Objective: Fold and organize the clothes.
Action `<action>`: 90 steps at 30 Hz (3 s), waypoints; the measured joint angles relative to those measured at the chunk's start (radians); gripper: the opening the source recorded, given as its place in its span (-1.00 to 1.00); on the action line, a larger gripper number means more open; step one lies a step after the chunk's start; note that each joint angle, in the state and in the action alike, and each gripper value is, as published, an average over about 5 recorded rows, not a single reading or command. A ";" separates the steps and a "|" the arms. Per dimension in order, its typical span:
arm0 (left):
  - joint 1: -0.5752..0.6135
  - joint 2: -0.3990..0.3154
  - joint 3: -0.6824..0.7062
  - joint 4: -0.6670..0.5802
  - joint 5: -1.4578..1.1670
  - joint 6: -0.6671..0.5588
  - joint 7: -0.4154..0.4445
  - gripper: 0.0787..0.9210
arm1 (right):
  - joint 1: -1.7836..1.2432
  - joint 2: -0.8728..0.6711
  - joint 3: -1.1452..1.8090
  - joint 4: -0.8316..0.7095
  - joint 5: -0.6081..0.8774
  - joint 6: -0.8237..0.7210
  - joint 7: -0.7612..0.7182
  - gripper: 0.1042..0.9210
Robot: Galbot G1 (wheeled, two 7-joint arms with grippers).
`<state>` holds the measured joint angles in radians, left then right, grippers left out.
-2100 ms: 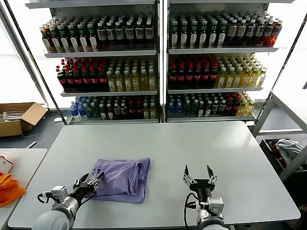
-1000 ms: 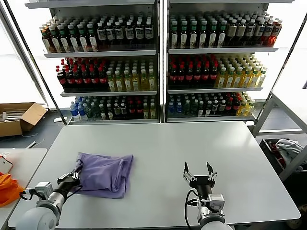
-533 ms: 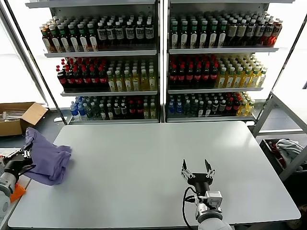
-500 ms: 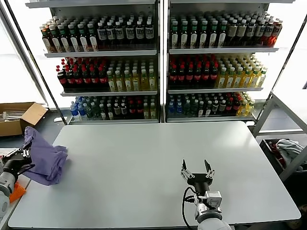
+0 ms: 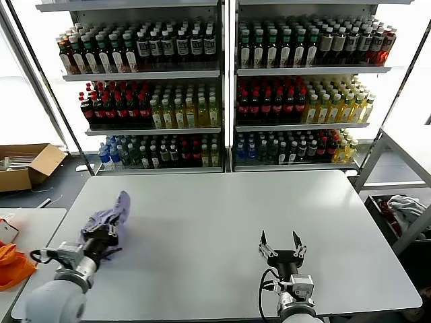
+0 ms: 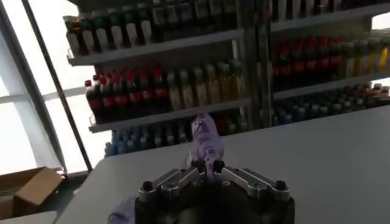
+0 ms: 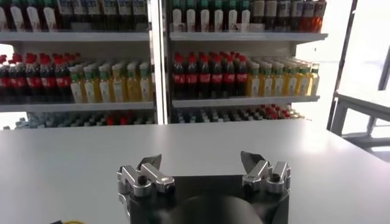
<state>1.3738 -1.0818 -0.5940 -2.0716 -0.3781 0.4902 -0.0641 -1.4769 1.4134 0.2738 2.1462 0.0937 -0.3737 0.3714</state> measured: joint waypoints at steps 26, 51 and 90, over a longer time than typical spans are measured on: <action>-0.165 -0.269 0.405 0.032 -0.083 0.003 -0.056 0.01 | 0.035 0.024 -0.030 -0.028 0.084 -0.054 0.057 0.76; -0.077 -0.185 0.198 -0.026 -0.079 0.000 -0.156 0.77 | 0.313 0.061 -0.179 -0.200 0.701 -0.186 0.217 0.63; -0.026 -0.199 0.165 -0.060 -0.071 0.015 -0.179 0.77 | 0.432 -0.129 -0.125 -0.271 0.729 -0.208 0.194 -0.99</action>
<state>1.3473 -1.2805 -0.4290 -2.1315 -0.4490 0.5050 -0.2434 -1.0451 1.2843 0.1483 1.8747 0.8228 -0.5820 0.5654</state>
